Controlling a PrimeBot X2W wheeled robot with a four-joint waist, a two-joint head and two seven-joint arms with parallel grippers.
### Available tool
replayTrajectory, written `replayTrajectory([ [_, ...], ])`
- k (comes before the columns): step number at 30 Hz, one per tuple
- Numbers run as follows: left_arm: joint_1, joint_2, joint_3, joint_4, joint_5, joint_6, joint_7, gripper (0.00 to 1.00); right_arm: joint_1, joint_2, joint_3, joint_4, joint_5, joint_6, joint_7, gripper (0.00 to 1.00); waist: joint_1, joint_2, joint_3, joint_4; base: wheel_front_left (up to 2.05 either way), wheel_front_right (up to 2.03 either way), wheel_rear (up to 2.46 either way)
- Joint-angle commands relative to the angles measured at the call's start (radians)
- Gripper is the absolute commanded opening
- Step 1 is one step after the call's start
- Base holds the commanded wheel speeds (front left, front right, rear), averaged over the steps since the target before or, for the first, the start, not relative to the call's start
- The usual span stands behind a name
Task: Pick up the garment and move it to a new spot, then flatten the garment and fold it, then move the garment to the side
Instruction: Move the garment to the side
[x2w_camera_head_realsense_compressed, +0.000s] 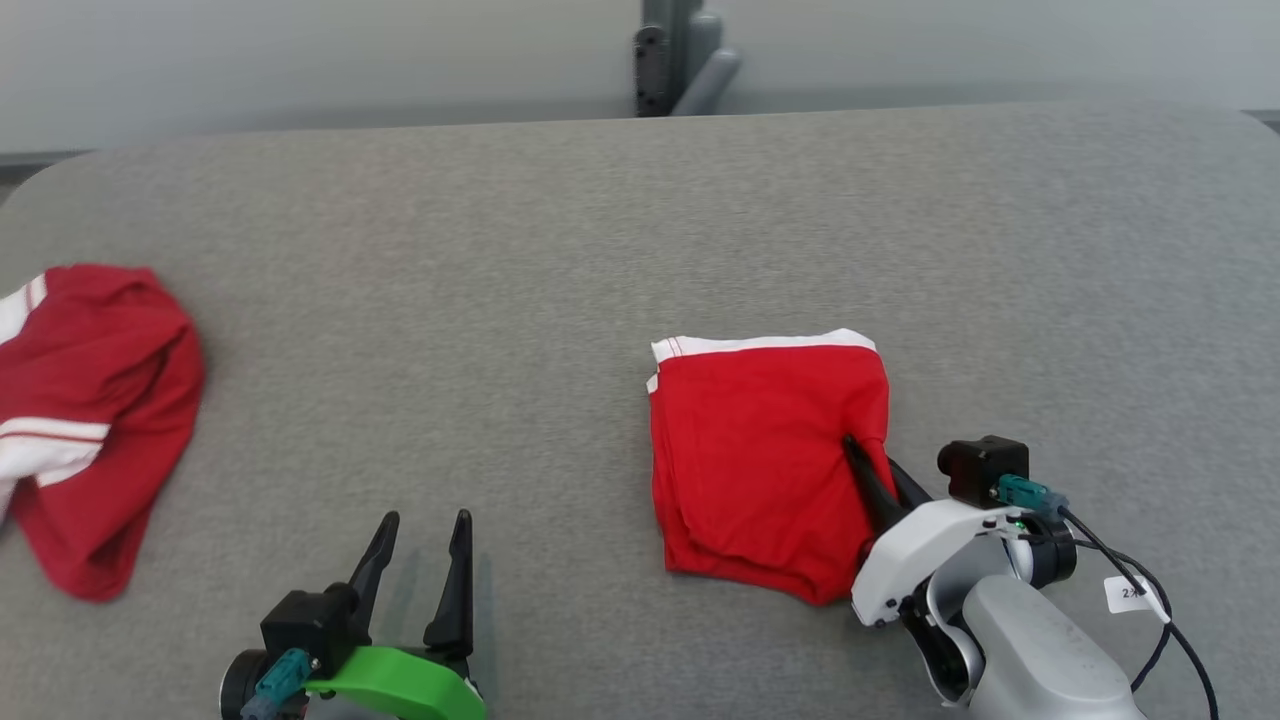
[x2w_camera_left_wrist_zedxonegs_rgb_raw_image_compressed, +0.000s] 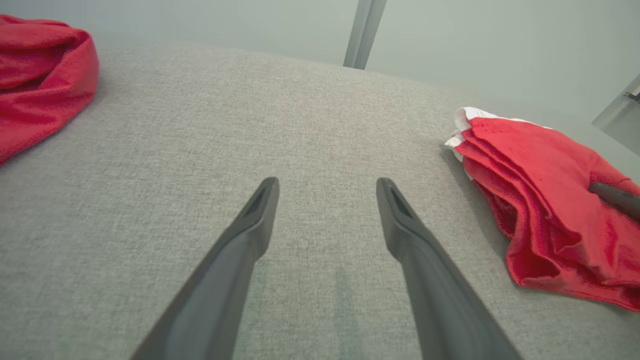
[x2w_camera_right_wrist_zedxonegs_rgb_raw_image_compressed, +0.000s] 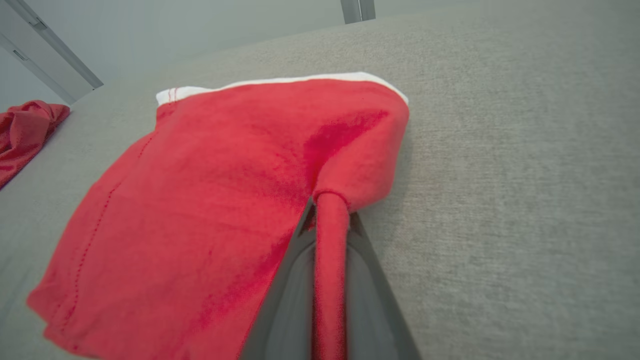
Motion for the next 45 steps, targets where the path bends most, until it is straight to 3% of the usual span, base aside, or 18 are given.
replayTrajectory([
  [1, -0.024, 0.003, -0.004, -0.002, 0.009, -0.004, 0.000, 1.00, 0.017, -0.005, 0.007, -0.005, -0.002, -0.001, -0.003, 0.00, 0.0000, 0.0000, -0.042, -0.233, 0.00, 0.00, 0.00],
  [9, -0.078, 0.004, -0.029, 0.006, 0.027, -0.010, 0.000, 1.00, 0.000, 0.000, 0.082, -0.025, 0.025, -0.001, -0.003, 0.00, 0.0000, 0.0000, -0.003, -0.452, 0.00, 0.00, 0.00],
  [15, -0.122, 0.004, -0.056, 0.024, 0.036, -0.011, 0.000, 1.00, -0.031, -0.004, 0.138, -0.039, 0.048, -0.001, -0.003, 0.00, 0.0000, 0.0000, 0.045, -0.485, 0.00, 0.00, 0.00],
  [21, -0.165, 0.004, -0.081, 0.040, 0.066, -0.011, 0.000, 1.00, -0.103, -0.047, 0.177, -0.032, 0.042, -0.001, -0.003, 0.00, 0.0000, 0.0000, 0.120, -0.402, 0.00, 0.00, 0.00],
  [29, -0.208, 0.007, -0.070, 0.058, 0.106, -0.012, 0.000, 1.00, -0.264, -0.128, 0.147, 0.045, 0.033, -0.001, -0.003, 0.00, 0.0000, 0.0000, 0.223, -0.251, 0.00, 0.00, 0.00],
  [35, -0.230, 0.016, -0.059, 0.036, 0.132, -0.012, 0.000, 1.00, -0.395, -0.243, 0.058, 0.186, 0.004, -0.001, -0.003, 0.00, 0.0000, 0.0000, 0.298, -0.149, 0.00, 0.00, 0.00],
  [44, -0.241, 0.008, -0.033, 0.008, 0.134, -0.012, 0.000, 1.00, -0.485, -0.410, -0.133, 0.378, -0.116, -0.001, -0.003, 0.00, 0.0000, 0.0000, 0.326, -0.098, 0.00, 0.00, 0.00],
  [45, -0.242, 0.008, -0.034, 0.008, 0.135, -0.012, 0.000, 1.00, -0.489, -0.428, -0.169, 0.377, -0.132, -0.002, -0.003, 0.36, 0.0000, 0.0000, 0.324, -0.098, 0.00, 0.00, 0.00],
])
